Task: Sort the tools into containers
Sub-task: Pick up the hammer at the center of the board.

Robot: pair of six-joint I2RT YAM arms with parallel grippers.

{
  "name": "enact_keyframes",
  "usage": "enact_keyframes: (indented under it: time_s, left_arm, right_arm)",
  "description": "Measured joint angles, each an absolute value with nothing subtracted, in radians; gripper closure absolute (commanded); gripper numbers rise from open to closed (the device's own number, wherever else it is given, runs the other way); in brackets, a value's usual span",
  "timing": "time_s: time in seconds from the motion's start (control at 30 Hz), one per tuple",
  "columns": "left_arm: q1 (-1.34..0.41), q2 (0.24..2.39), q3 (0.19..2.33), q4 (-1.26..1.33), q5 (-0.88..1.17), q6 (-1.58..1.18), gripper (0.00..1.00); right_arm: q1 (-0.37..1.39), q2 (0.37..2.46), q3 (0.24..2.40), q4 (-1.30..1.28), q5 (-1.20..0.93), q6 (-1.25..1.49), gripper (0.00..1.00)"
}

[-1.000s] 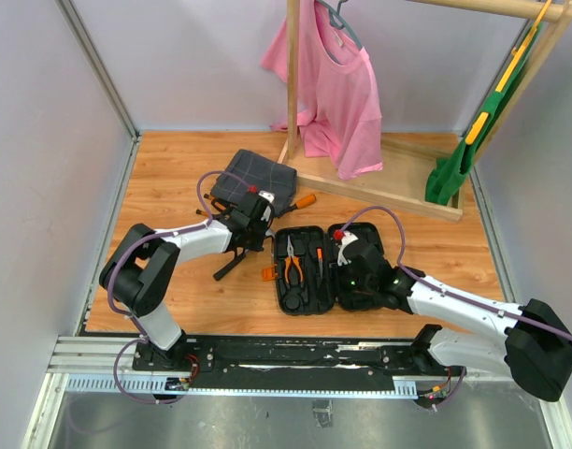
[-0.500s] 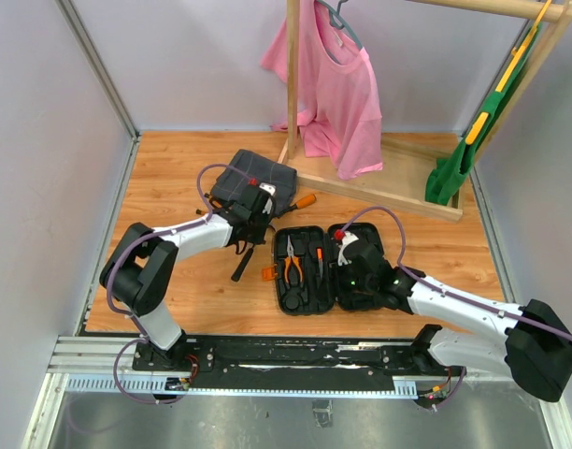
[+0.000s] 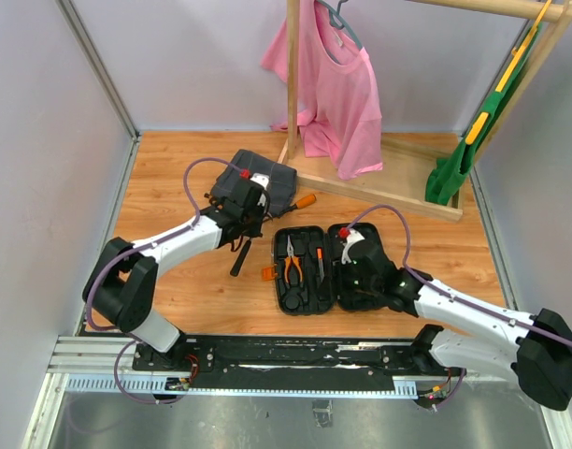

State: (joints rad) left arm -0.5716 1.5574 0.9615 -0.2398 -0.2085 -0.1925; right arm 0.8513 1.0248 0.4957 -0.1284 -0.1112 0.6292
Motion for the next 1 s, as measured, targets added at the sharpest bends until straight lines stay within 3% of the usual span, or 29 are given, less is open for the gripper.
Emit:
enact_keyframes:
  time_s: [0.47, 0.7, 1.0]
  left_arm:
    - [-0.585, 1.277, 0.863, -0.227, -0.239, -0.435, 1.0]
    - [-0.703, 1.135, 0.85, -0.233, -0.413, -0.666, 0.99]
    - [-0.879, 1.134, 0.875, -0.347, -0.643, -0.933, 1.0]
  right_arm:
    - [0.851, 0.878, 0.497, -0.125, -0.049, 0.646, 0.37]
    - [0.857, 0.842, 0.531, -0.101, -0.017, 0.681, 0.36]
    - [1.004, 0.875, 0.605, 0.0, 0.059, 0.688, 0.29]
